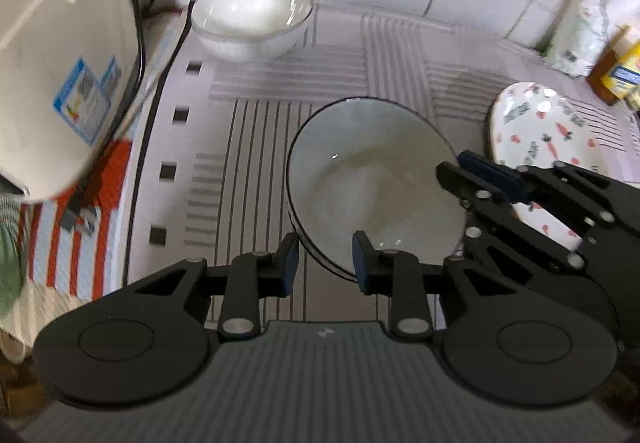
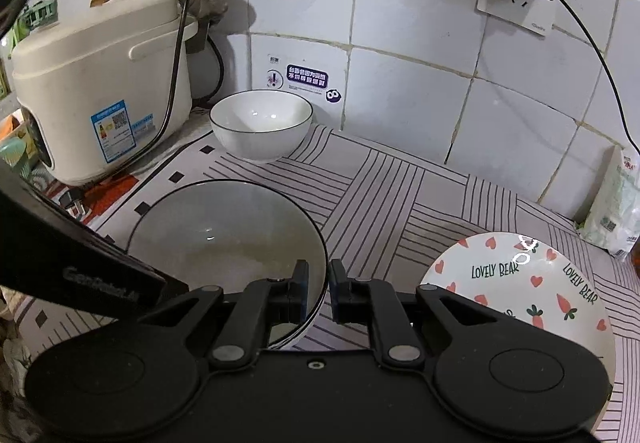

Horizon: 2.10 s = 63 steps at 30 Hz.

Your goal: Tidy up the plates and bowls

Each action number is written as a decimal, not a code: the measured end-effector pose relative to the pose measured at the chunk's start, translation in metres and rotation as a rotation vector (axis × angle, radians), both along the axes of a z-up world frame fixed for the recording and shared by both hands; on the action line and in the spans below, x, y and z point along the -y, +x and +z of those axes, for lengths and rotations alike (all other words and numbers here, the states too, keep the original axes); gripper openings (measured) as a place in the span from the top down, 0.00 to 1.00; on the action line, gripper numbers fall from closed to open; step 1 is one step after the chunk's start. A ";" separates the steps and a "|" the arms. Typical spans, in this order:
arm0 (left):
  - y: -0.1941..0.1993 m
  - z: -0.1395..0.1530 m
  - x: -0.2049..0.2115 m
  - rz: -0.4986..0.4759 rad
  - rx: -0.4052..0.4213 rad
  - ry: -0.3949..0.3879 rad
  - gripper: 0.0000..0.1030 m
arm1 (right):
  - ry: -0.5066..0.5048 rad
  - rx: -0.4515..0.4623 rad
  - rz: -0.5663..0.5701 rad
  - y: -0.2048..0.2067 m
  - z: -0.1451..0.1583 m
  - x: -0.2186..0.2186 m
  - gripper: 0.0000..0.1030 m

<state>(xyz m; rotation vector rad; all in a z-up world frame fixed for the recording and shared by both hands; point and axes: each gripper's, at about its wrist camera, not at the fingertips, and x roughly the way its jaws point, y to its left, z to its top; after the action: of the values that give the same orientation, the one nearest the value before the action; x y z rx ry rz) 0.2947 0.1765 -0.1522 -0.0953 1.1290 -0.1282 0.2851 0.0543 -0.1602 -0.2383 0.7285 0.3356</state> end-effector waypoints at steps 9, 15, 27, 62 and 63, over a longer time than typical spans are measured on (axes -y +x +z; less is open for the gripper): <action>-0.017 0.024 -0.010 -0.023 0.049 0.039 0.74 | 0.147 -0.026 -0.004 -0.003 0.023 0.017 0.60; -0.025 0.037 -0.026 0.007 0.113 0.036 0.70 | 0.270 -0.067 0.042 -0.003 0.048 0.025 0.36; -0.001 0.066 -0.058 0.088 0.230 0.066 0.33 | 0.319 -0.108 0.066 0.035 0.071 0.012 0.04; 0.131 -0.034 -0.107 0.384 0.174 -0.138 0.59 | 0.519 -0.453 -0.236 0.206 -0.019 -0.020 0.50; 0.133 -0.037 -0.108 0.378 0.167 -0.159 0.61 | 0.515 -0.455 -0.238 0.207 -0.022 -0.021 0.60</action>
<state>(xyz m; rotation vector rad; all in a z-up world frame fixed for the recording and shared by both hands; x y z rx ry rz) 0.4275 0.2841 -0.1894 -0.4295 0.9155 0.1105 0.4926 0.0748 -0.1819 0.4239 1.0773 0.3415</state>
